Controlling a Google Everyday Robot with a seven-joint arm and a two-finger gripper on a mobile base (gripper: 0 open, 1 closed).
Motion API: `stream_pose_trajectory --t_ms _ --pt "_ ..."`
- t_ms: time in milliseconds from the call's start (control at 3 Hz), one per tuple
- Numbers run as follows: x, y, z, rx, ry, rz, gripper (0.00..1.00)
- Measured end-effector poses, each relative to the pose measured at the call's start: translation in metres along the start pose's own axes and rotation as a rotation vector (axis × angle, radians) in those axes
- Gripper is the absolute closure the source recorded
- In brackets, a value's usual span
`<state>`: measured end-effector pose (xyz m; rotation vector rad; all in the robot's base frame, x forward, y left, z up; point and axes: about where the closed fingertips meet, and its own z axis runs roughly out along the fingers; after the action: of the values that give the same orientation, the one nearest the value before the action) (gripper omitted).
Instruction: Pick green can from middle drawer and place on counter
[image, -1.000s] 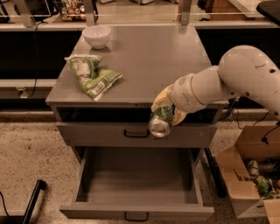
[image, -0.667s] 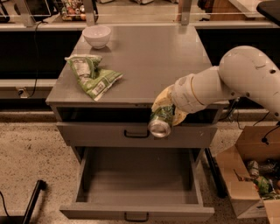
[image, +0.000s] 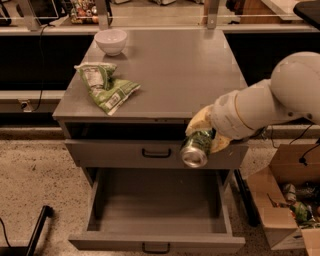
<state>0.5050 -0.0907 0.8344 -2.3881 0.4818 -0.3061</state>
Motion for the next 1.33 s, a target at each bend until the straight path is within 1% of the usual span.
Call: stream_pose_trajectory --t_ms 333,667,1000,1333 --pt "-0.011 0.011 -0.002 -0.044 -0.001 0.006 0.75" --pt "-0.005 0.004 0.0 -0.074 0.012 -0.011 0.78" --pt "0.007 -0.007 -0.016 -0.08 0.055 -0.017 0.77" --pt "0.029 -0.02 -0.03 -0.079 0.092 -0.014 0.78"
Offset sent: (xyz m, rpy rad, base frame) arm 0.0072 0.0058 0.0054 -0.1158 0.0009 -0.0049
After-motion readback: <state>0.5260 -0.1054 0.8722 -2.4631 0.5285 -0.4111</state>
